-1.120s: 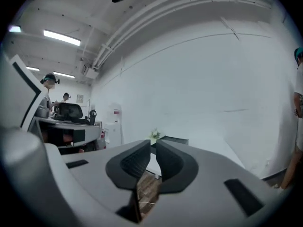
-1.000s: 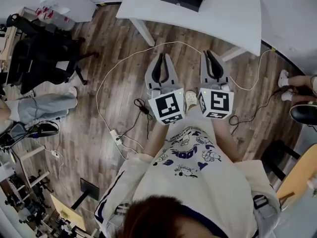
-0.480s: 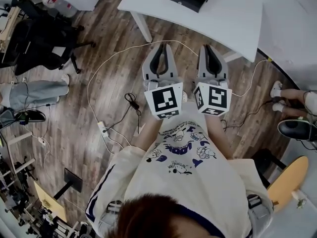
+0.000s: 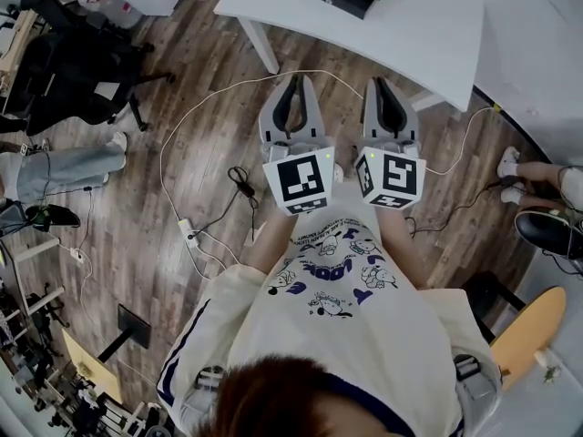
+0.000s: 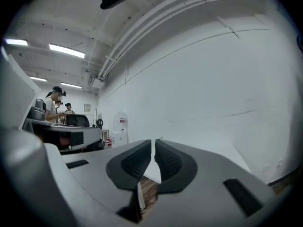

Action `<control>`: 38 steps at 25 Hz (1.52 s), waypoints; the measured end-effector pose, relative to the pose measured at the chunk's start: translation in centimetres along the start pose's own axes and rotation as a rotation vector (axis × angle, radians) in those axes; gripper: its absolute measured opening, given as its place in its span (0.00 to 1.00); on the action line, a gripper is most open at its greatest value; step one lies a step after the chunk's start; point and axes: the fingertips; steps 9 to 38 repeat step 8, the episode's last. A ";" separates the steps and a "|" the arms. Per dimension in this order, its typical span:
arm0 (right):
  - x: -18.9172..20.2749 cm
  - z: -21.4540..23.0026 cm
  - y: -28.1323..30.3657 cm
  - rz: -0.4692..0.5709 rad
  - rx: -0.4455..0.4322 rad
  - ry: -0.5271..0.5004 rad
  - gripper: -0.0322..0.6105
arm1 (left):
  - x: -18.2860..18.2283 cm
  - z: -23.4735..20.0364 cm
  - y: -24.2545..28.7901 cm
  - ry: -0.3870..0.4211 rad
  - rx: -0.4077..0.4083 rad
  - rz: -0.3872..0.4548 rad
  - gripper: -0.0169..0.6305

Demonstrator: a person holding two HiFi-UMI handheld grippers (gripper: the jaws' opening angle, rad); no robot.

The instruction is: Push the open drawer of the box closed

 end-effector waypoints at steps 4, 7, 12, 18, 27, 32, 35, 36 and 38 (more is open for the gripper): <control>0.2 0.4 0.1 -0.005 0.005 0.004 0.12 | 0.2 0.4 0.2 0.000 0.009 -0.004 0.07; 0.4 0.8 0.2 -0.006 0.007 0.010 0.12 | 0.2 0.7 0.5 -0.001 0.013 -0.003 0.07; 0.5 0.9 0.2 -0.005 0.008 0.011 0.12 | 0.3 0.8 0.6 -0.001 0.015 -0.003 0.07; 0.5 0.9 0.2 -0.005 0.008 0.011 0.12 | 0.3 0.8 0.6 -0.001 0.015 -0.003 0.07; 0.5 0.9 0.2 -0.005 0.008 0.011 0.12 | 0.3 0.8 0.6 -0.001 0.015 -0.003 0.07; 0.5 0.9 0.2 -0.005 0.008 0.011 0.12 | 0.3 0.8 0.6 -0.001 0.015 -0.003 0.07; 0.5 0.9 0.2 -0.005 0.008 0.011 0.12 | 0.3 0.8 0.6 -0.001 0.015 -0.003 0.07; 0.5 0.9 0.2 -0.005 0.008 0.011 0.12 | 0.3 0.8 0.6 -0.001 0.015 -0.003 0.07; 0.5 0.9 0.2 -0.005 0.008 0.011 0.12 | 0.3 0.8 0.6 -0.001 0.015 -0.003 0.07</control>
Point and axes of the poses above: the fingertips, and each gripper's own axes: y forward along the fingers, z to its right, x out of its underside, and after that the axes turned 12 degrees about -x, right-handed
